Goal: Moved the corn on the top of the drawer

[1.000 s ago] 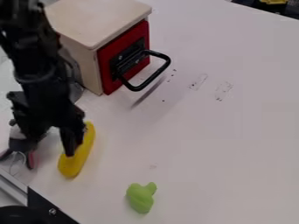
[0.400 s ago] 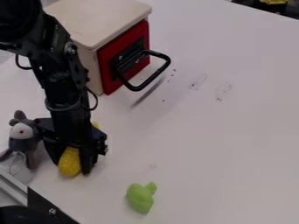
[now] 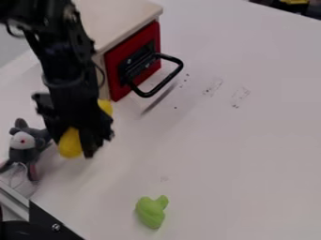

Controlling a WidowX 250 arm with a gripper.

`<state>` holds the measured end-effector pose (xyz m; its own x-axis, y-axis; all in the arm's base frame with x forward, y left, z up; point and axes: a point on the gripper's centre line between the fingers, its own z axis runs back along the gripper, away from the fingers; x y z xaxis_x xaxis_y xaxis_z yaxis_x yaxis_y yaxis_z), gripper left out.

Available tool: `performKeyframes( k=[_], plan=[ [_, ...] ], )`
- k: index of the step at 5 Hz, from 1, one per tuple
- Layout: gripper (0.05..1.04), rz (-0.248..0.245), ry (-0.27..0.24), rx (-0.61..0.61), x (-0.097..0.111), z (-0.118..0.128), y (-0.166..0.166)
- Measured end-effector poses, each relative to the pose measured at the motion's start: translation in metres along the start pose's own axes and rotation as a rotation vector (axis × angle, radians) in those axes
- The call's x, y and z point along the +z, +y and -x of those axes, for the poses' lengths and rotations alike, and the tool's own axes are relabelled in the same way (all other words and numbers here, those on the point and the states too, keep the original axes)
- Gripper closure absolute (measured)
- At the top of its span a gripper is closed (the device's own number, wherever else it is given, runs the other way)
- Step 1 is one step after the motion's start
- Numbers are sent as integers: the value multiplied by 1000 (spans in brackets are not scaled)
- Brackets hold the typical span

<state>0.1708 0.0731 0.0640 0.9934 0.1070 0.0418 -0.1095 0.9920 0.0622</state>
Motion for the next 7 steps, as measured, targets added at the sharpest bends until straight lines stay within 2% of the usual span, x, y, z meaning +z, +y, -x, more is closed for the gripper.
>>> performKeyframes(
  k=[1,2,3,4,5,6,7],
  plan=[
    [457,20,-67,-76,48,-18,17],
    [456,82,-102,-81,78,-59,44],
    [457,82,-111,-88,74,-102,71],
    [457,75,-106,-92,58,-134,93],
    [457,67,-70,-107,42,-143,102],
    [402,47,-48,-117,33,-140,105],
    [124,57,-20,-123,33,-136,103]
  ],
)
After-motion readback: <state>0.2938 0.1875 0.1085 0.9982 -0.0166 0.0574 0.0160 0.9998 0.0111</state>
